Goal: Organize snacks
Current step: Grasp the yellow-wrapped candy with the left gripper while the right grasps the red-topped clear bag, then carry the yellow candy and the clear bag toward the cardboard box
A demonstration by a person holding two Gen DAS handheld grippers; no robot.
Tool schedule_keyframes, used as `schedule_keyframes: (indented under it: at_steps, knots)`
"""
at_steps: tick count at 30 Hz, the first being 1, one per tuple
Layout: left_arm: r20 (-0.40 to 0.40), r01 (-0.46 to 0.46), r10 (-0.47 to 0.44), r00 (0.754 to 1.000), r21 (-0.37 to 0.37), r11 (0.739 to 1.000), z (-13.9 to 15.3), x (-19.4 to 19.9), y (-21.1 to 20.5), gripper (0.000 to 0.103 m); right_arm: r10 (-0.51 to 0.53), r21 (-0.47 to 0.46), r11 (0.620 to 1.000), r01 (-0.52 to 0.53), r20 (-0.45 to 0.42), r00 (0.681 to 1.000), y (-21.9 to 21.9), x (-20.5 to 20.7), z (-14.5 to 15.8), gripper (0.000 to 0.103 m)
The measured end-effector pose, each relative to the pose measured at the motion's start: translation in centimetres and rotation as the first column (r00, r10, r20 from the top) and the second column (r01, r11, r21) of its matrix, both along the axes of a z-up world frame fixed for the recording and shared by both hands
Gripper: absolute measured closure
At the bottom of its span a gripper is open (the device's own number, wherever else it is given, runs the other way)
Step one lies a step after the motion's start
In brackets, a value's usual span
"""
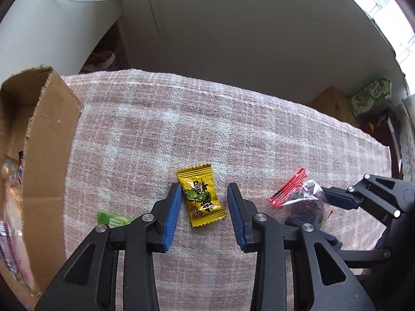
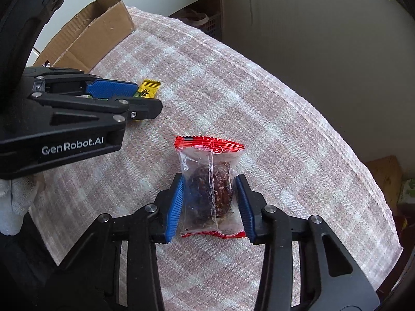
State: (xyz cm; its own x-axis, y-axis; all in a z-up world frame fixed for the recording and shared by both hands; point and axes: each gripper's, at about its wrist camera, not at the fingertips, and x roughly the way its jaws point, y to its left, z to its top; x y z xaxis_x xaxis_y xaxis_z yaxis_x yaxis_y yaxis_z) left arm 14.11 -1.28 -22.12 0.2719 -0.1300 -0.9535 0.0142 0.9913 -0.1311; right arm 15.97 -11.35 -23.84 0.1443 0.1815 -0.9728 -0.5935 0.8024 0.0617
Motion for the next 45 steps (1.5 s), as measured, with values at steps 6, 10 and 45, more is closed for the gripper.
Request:
schedule_keyframes:
  at_steps: [6, 10, 45]
  knots:
    - [0.038, 0.065, -0.07, 0.997, 0.113, 0.991, 0.0, -0.4, -2.8, 0.081, -0.049, 0.014, 0.999, 0.049, 0.0, 0.999, -1.0, 0.3, 0.2, 0.064]
    - [0.03, 0.028, -0.029, 0.999, 0.049, 0.998, 0.2, -0.3, -1.8, 0.081, -0.066, 0.031, 0.997, 0.065, 0.008, 0.998, -1.0, 0.2, 0.8, 0.064]
    - [0.178, -0.225, 0.225, 0.958, -0.022, 0.974, 10.1, -9.3, 17.0, 0.082, 0.045, 0.166, 0.984, -0.066, 0.128, 0.991, 12.3, 0.7, 9.7, 0.065]
